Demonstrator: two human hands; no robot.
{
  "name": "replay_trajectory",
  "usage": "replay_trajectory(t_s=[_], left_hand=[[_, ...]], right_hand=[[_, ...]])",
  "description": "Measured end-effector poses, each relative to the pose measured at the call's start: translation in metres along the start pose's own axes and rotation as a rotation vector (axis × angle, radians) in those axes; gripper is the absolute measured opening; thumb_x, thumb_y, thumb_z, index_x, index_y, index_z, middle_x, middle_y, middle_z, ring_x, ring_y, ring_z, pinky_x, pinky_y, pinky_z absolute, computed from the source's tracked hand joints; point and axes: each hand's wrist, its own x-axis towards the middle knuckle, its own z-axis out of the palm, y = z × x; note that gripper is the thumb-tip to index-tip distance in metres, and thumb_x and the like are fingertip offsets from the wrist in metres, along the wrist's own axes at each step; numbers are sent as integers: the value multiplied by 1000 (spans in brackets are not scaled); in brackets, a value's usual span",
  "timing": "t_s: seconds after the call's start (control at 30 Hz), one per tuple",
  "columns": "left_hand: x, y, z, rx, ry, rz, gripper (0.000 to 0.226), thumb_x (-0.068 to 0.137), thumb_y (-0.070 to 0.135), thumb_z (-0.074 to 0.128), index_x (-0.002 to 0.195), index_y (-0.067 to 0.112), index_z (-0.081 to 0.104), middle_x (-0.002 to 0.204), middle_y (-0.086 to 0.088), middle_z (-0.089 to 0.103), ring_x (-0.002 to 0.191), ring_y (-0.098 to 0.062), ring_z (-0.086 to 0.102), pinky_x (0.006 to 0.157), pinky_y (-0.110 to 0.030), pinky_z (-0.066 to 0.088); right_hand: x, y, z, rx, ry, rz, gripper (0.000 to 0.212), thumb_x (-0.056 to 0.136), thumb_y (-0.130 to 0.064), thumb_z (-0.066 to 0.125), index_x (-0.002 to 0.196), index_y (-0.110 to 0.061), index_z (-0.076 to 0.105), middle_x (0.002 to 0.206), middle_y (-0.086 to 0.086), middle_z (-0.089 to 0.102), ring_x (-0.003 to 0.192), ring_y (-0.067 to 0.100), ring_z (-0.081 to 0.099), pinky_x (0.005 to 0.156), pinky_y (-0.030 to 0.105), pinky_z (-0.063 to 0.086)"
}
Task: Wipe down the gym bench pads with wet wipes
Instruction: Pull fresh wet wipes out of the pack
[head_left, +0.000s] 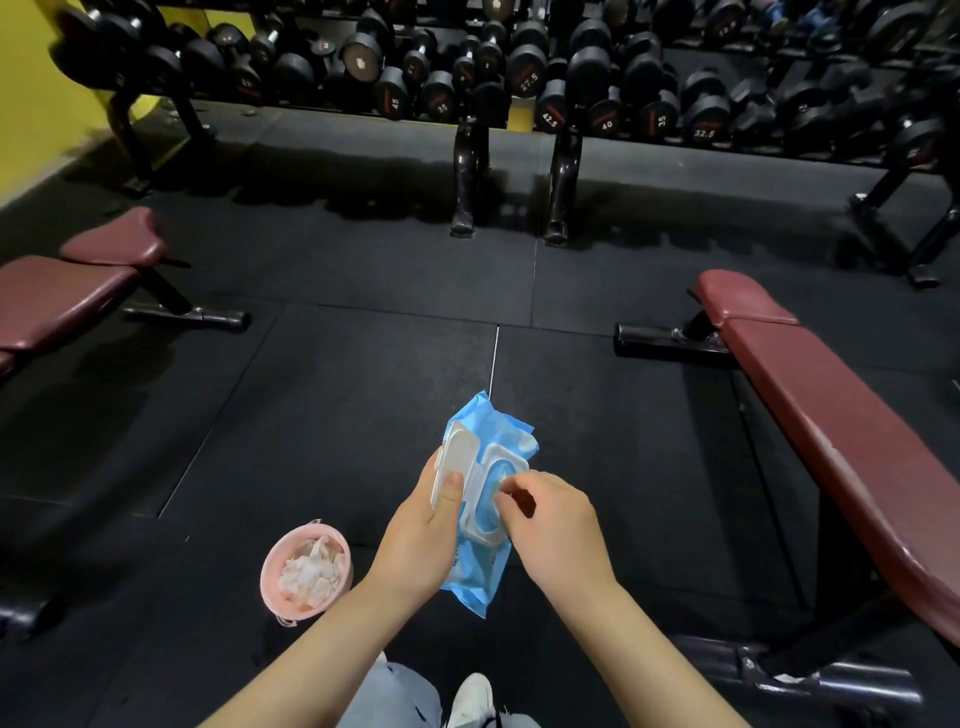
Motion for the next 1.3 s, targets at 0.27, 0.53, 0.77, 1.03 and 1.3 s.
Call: replay_trajectory(t_s=[0.27,0.53,0.77,1.03,1.3], left_hand=[[0,-1,4,35,-11,-3,59,74,93,23,126,68,37,105,35,63,97,8,65,80,-21,52],[-2,-9,-4,59,8,-62,39,90,74,25,127,65,37,102,34,64,96,5,65,88,-30,55],[-4,-7,-8,-5,-18,-77,58,83,79,28,131,53,44,107,28,66,98,5,65,85,-25,53],[-5,-8,-12,54,-18,-50,51,93,70,25,138,49,38,116,19,64,107,-7,64,99,-41,52],[-5,-8,-11,72,-38,-41,54,90,72,25,138,50,36,113,20,65,103,-5,66,95,-38,55]], right_hand=[[6,-12,4,-311,-28,-82,16,94,-33,55,80,-25,52,76,-12,53,68,8,53,58,17,44],[9,3,-10,211,-339,133,18,96,-36,55,79,-32,56,81,-12,64,71,-3,61,59,15,48],[12,20,-18,954,-383,347,20,89,-30,58,77,-16,65,79,0,62,76,13,58,77,28,53],[6,10,-16,622,-145,326,17,84,-50,61,83,-33,60,83,-9,68,77,6,68,65,21,56],[5,5,-11,409,-167,252,3,88,-35,64,90,-37,62,90,-17,68,85,7,68,77,31,61]])
